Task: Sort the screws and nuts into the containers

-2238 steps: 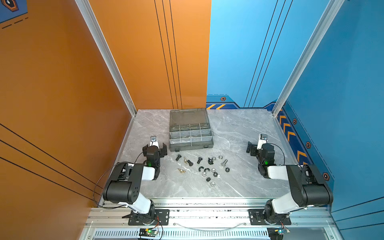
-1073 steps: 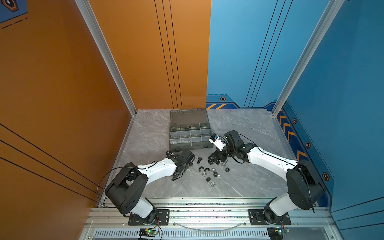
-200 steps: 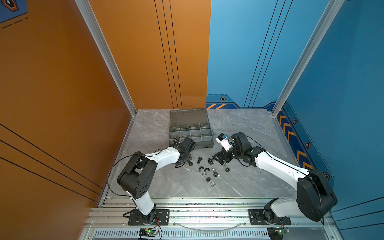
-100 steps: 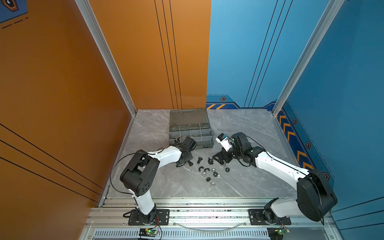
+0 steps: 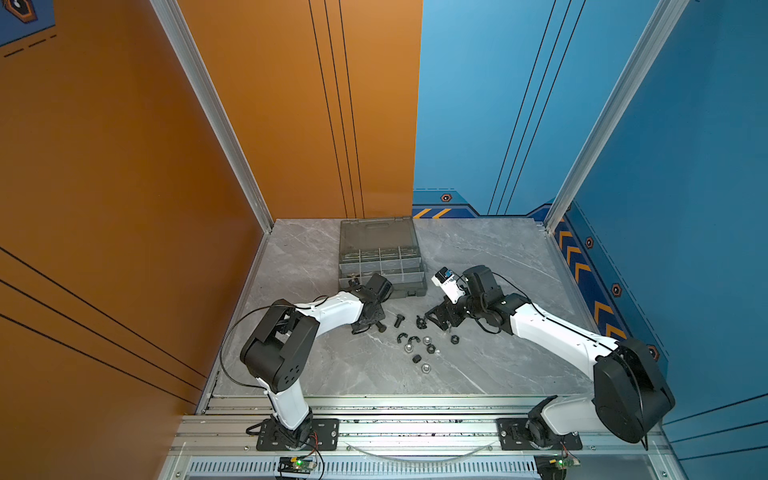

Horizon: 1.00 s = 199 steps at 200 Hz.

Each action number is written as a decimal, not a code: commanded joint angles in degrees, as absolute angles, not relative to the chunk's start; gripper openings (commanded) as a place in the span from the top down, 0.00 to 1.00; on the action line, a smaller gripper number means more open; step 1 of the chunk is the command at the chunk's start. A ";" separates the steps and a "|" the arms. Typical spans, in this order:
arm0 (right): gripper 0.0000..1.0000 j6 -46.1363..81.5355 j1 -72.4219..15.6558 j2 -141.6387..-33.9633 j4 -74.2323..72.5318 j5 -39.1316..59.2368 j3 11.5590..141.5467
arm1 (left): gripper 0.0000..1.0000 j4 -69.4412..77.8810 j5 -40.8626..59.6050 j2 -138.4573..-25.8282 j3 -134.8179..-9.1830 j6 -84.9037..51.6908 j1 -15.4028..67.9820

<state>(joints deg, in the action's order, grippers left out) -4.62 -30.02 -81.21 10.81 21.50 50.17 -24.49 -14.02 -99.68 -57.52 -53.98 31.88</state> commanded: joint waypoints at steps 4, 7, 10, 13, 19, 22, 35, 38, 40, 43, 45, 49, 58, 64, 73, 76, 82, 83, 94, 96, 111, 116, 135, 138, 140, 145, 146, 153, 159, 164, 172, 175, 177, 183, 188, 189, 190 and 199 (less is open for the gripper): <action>0.06 -4.13 -29.79 -80.18 10.00 23.11 50.16 | 1.00 -28.16 -14.32 -96.23 -62.14 -51.30 31.54; 0.06 -4.13 -29.82 -80.11 10.06 23.12 50.18 | 1.00 -28.55 -14.39 -95.83 -62.55 -50.98 31.50; 0.06 -4.13 -29.73 -80.13 10.06 23.12 50.30 | 1.00 -28.84 -14.50 -95.43 -63.02 -50.65 31.55; 0.06 -4.13 -29.82 -80.05 9.99 23.12 50.30 | 1.00 -29.31 -14.64 -94.93 -63.46 -50.32 31.55; 0.06 -4.06 -29.84 -80.01 10.07 23.12 50.36 | 1.00 -30.06 -14.74 -94.09 -64.42 -49.71 31.43; 0.06 -4.12 -29.80 -79.98 10.09 23.12 50.36 | 1.00 -30.30 -14.76 -93.74 -64.94 -49.34 31.44; 0.06 -4.12 -29.77 -79.85 10.11 23.19 50.37 | 1.00 -31.46 -14.79 -92.27 -67.29 -47.61 30.87; 0.06 -4.12 -29.79 -79.82 9.99 23.20 50.34 | 1.00 -31.79 -14.90 -91.95 -67.85 -47.25 30.79; 0.06 -4.08 -29.77 -79.79 9.97 23.20 50.36 | 1.00 -32.07 -15.02 -91.72 -68.33 -46.99 30.70; 0.06 -4.05 -29.79 -79.80 9.90 23.20 50.36 | 1.00 -32.37 -15.26 -91.41 -68.98 -46.60 30.46; 0.06 -4.04 -29.79 -79.83 9.84 23.18 50.51 | 1.00 -32.66 -15.35 -91.14 -69.34 -46.30 30.38; 0.06 -4.04 -29.79 -79.81 9.78 23.20 50.45 | 1.00 -33.06 -15.73 -90.96 -70.21 -45.84 30.14; 0.06 -3.88 -29.79 -79.96 9.73 23.29 50.69 | 1.00 -33.81 -16.11 -90.53 -71.95 -44.75 29.45; 0.06 -3.80 -29.79 -80.02 9.73 23.37 50.86 | 1.00 -33.92 -16.13 -90.21 -72.85 -43.97 28.80; 0.06 -3.52 -29.75 -80.23 9.75 23.46 51.19 | 1.00 -33.92 -15.76 -90.14 -74.03 -43.16 27.71; 0.06 -3.44 -29.81 -80.26 9.67 23.53 51.23 | 1.00 -33.92 -15.67 -90.13 -74.41 -42.87 27.27; 0.06 -3.22 -29.85 -80.25 9.59 23.64 51.34 | 1.00 -33.94 -15.42 -90.30 -75.08 -42.30 26.47; 0.06 -3.19 -29.91 -80.25 9.54 23.64 51.33 | 1.00 -33.98 -15.40 -90.32 -75.25 -42.20 26.33; 0.06 -2.92 -30.09 -80.24 9.24 23.75 51.24 | 1.00 -34.19 -14.88 -90.75 -76.46 -41.35 24.70; 0.06 -2.91 -30.13 -80.24 9.17 23.71 51.15 | 1.00 -34.19 -14.75 -90.78 -76.64 -41.14 24.50; 0.06 -2.90 -30.40 -80.09 9.23 23.49 51.07 | 1.00 -34.23 -13.87 -91.64 -78.13 -40.04 22.25; 0.06 -2.90 -30.46 -80.01 9.28 23.42 51.11 | 1.00 -34.12 -13.59 -91.99 -78.67 -39.63 21.64; 0.06 -2.89 -30.67 -79.74 9.50 23.14 50.84 | 1.00 -34.09 -12.93 -93.48 -80.37 -38.37 19.30; 0.06 -2.90 -30.65 -79.65 9.57 23.12 50.82 | 1.00 -34.03 -12.92 -93.70 -80.63 -38.18 18.93; 0.06 -2.90 -30.67 -79.66 9.58 23.12 50.76 | 1.00 -34.02 -12.92 -93.89 -80.78 -38.09 18.71; 0.06 -2.88 -30.75 -79.53 9.52 22.96 50.62 | 1.00 -34.00 -12.76 -94.37 -81.21 -37.87 18.26; 0.06 -2.89 -30.76 -79.49 9.51 22.95 50.62 | 1.00 -34.01 -12.75 -94.51 -81.26 -37.83 18.14; 0.06 -2.89 -30.75 -79.30 9.56 22.81 50.51 | 1.00 -33.93 -12.27 -95.21 -81.89 -37.51 17.33; 0.06 -2.90 -30.79 -79.21 9.53 22.64 50.38 | 1.00 -33.84 -12.03 -95.76 -82.39 -37.26 16.80; 0.06 -2.91 -30.82 -79.02 9.49 22.59 50.21 | 1.00 -33.76 -11.75 -96.35 -82.79 -37.03 16.36; 0.06 -2.90 -30.85 -78.84 9.39 22.37 50.03 | 1.00 -33.54 -11.10 -97.27 -83.29 -36.53 15.74; 0.06 -2.91 -30.84 -78.78 9.35 22.29 50.01 | 1.00 -33.26 -10.92 -97.65 -83.36 -36.23 15.61; 0.06 -2.95 -30.85 -78.76 9.46 22.25 50.08 | 1.00 -33.06 -10.84 -97.87 -83.44 -36.13 15.44; 0.06 -2.86 -30.83 -78.67 9.55 22.11 50.11 | 1.00 -32.70 -10.59 -98.45 -83.66 -35.96 15.11; 0.06 -2.90 -30.92 -78.60 9.69 22.06 50.00 | 1.00 -32.47 -10.45 -98.99 -83.80 -35.76 14.89; 0.06 -2.90 -30.93 -78.59 9.73 22.02 50.00 | 1.00 -32.41 -10.41 -99.06 -83.82 -35.72 14.87; 0.06 -2.90 -30.93 -78.58 9.70 21.99 50.01 | 1.00 -32.33 -10.39 -99.10 -83.84 -35.70 14.82; 0.06 -2.89 -31.01 -78.34 9.88 21.81 49.99 | 1.00 -31.67 -10.18 -100.05 -84.06 -35.40 14.40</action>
